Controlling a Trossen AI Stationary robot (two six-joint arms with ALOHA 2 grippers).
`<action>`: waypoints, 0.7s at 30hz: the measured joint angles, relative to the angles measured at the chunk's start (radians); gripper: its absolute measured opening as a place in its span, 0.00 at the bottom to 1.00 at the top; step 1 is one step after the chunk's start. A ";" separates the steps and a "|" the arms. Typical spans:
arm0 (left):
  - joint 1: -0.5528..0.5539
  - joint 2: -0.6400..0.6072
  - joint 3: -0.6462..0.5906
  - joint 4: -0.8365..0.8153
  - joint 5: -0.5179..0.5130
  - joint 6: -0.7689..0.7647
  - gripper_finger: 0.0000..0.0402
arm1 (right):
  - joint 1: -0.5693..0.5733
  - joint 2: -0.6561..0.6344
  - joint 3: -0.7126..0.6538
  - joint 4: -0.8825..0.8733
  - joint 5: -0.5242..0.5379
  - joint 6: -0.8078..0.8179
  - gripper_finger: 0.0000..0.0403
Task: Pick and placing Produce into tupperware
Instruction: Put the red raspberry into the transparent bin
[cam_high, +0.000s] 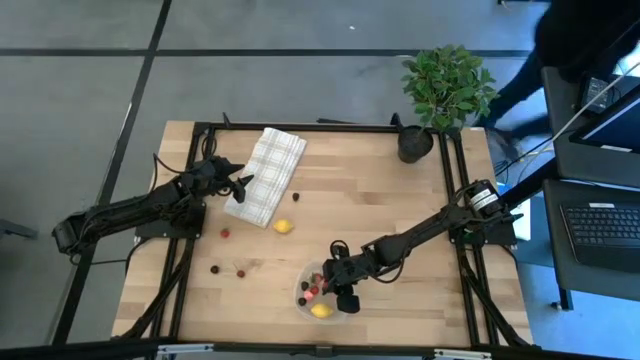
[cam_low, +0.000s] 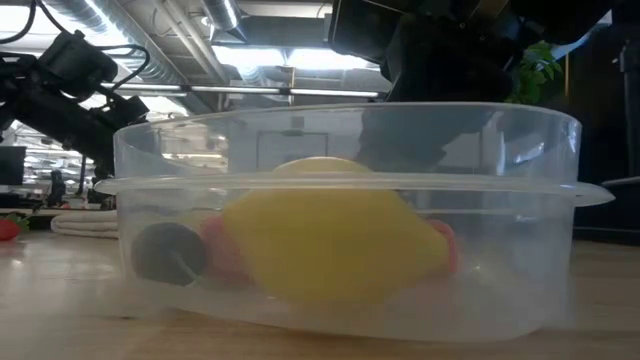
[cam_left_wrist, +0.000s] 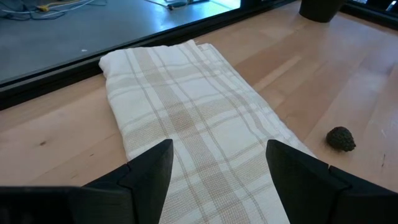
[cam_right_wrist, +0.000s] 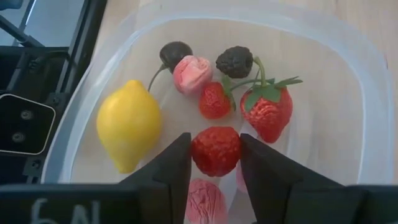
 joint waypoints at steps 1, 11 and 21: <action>0.000 0.000 0.000 0.000 0.000 0.000 0.62 | 0.000 0.000 0.000 0.000 0.000 0.000 0.34; 0.000 0.000 0.000 0.000 0.000 0.000 0.62 | 0.000 0.000 0.000 0.000 0.000 0.000 0.35; 0.000 0.000 0.000 0.000 0.000 0.000 0.62 | 0.000 0.000 0.000 0.000 0.000 0.000 0.35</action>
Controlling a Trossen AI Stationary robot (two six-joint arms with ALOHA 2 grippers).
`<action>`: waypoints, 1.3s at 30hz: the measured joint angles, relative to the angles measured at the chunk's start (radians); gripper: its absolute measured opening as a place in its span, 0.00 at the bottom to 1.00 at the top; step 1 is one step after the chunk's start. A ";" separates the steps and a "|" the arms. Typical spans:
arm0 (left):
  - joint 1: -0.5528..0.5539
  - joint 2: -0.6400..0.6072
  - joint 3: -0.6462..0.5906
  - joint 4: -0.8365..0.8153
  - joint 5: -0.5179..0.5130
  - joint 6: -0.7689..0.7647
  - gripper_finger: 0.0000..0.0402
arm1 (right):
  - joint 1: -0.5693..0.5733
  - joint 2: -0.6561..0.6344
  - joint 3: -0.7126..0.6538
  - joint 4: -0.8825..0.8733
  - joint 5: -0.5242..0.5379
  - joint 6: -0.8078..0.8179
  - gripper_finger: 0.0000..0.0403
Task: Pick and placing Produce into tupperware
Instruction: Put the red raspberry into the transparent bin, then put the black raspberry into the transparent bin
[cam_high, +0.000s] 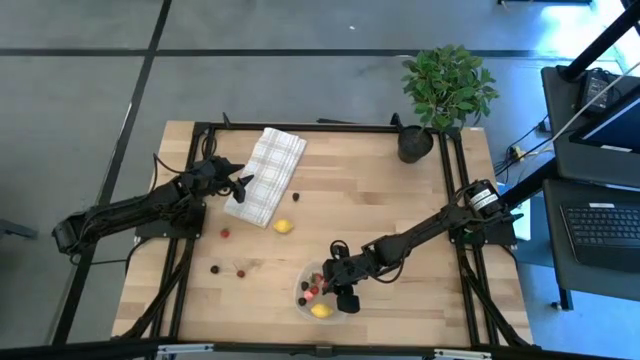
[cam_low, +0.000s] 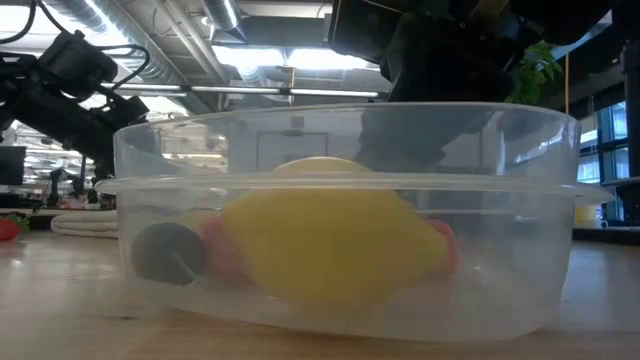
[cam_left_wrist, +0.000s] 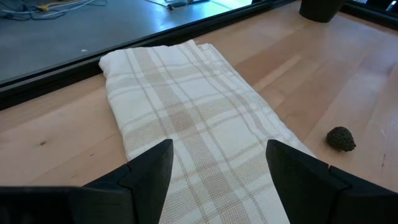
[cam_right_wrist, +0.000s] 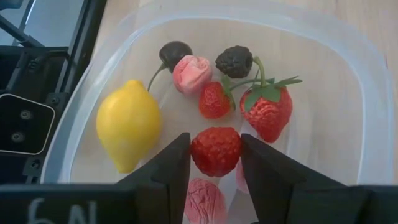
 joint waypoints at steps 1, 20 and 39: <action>0.000 0.000 0.000 0.000 0.000 0.000 0.62 | 0.000 0.000 0.000 0.000 0.000 0.000 0.35; 0.000 0.000 0.000 0.000 0.000 0.000 0.62 | 0.000 0.000 0.000 -0.001 -0.024 0.001 0.46; 0.000 0.000 0.000 0.000 0.000 0.000 0.62 | -0.005 -0.006 0.000 -0.005 -0.026 0.016 0.57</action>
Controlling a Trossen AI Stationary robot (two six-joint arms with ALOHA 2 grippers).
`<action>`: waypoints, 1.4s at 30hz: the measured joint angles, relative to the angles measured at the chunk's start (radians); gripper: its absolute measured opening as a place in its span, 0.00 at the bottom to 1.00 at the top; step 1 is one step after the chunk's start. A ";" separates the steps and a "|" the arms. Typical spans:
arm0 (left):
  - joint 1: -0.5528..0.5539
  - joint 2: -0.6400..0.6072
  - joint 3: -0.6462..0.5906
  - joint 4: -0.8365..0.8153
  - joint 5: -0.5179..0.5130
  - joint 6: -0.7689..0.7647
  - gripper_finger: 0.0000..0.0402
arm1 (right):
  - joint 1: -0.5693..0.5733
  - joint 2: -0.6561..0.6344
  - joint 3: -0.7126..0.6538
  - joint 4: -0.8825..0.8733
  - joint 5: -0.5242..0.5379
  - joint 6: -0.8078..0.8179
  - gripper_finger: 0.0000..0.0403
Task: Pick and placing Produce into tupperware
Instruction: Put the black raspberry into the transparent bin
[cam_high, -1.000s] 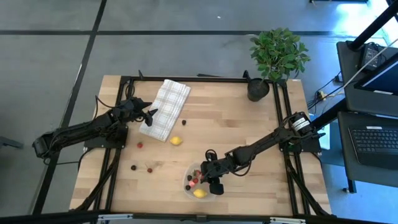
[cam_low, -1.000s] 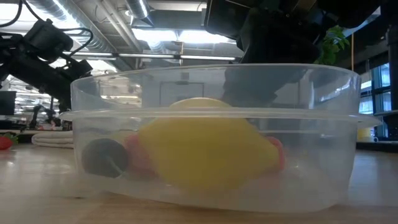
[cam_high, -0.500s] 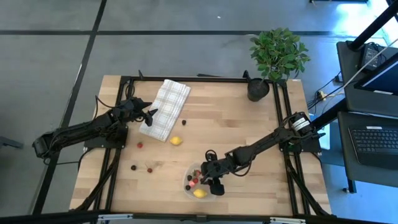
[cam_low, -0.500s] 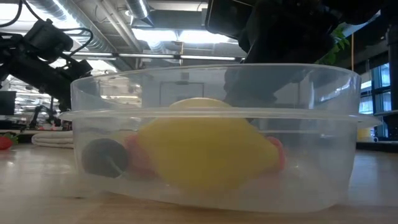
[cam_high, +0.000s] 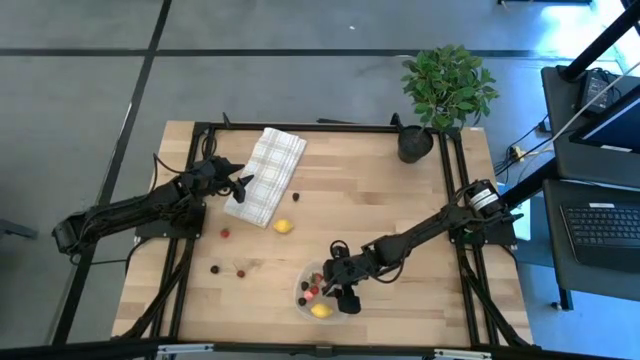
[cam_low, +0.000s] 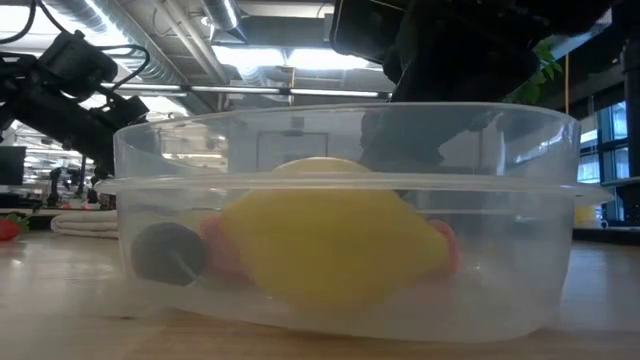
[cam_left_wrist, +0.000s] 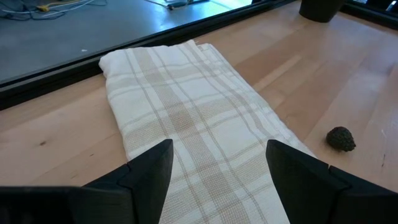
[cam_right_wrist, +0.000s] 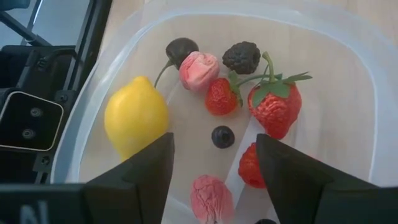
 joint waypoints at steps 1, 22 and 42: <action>0.000 0.000 0.000 0.000 0.000 0.000 0.62 | -0.003 -0.006 0.000 -0.002 -0.006 0.010 0.57; 0.000 0.000 0.000 0.000 0.000 0.000 0.62 | -0.241 -0.238 0.001 0.093 0.065 -0.355 0.57; 0.000 0.000 0.000 0.000 0.000 0.000 0.62 | -0.425 0.071 0.000 0.605 0.223 -0.456 0.57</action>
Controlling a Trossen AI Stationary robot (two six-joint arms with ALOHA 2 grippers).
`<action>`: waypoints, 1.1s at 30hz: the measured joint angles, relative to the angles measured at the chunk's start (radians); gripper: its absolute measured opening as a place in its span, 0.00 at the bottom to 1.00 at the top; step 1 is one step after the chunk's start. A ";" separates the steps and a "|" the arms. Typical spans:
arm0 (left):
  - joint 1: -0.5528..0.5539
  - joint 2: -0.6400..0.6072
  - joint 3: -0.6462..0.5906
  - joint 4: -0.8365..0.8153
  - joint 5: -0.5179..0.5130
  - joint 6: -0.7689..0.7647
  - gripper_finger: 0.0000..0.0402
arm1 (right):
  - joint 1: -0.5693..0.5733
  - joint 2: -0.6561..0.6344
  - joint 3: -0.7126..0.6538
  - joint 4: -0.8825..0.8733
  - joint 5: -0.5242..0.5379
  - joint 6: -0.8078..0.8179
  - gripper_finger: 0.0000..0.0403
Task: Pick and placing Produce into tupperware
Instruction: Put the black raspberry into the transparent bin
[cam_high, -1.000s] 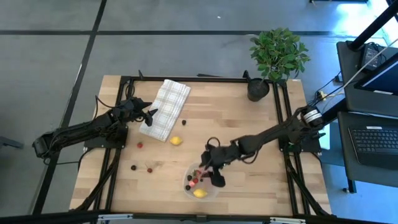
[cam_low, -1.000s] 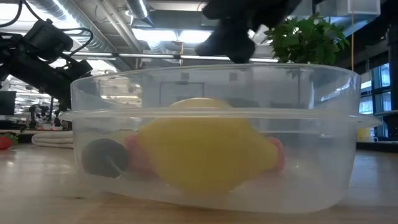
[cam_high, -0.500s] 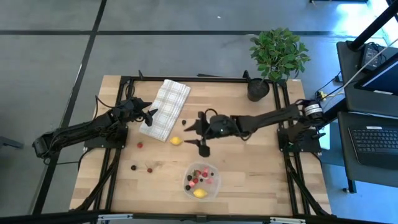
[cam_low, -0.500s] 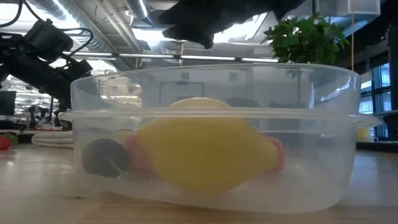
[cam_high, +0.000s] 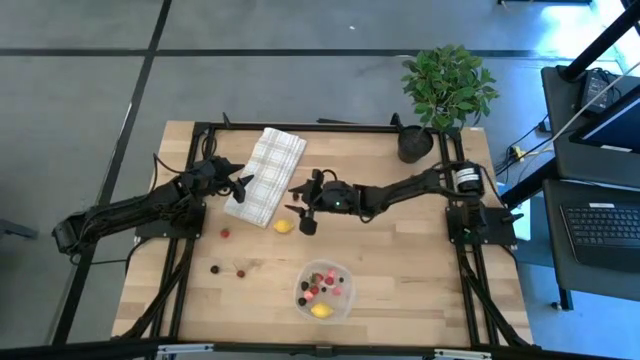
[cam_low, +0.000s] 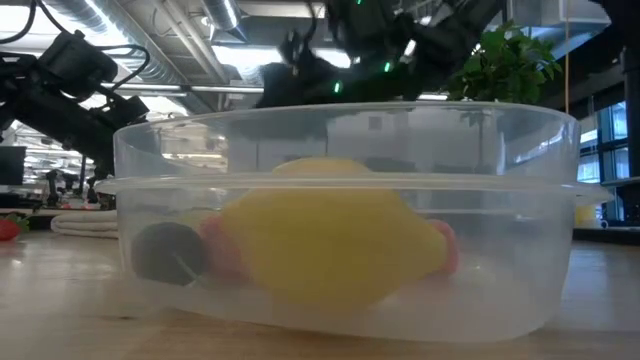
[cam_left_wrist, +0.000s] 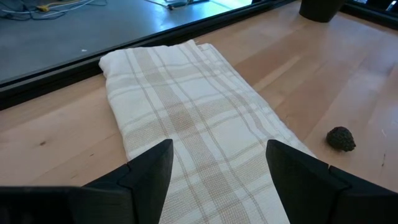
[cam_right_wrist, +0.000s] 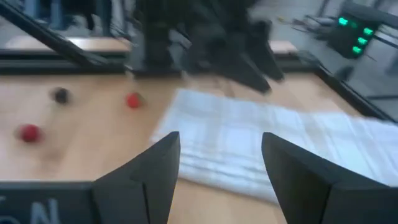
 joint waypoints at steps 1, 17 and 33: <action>0.000 0.000 0.000 0.000 0.000 0.000 0.62 | -0.004 0.014 0.000 0.001 0.020 0.018 0.57; 0.000 0.000 0.000 0.000 0.000 0.000 0.62 | -0.061 0.218 0.000 0.097 0.138 0.102 0.57; 0.000 0.000 0.000 0.000 0.000 0.000 0.62 | -0.073 0.226 0.027 0.056 0.137 0.150 0.57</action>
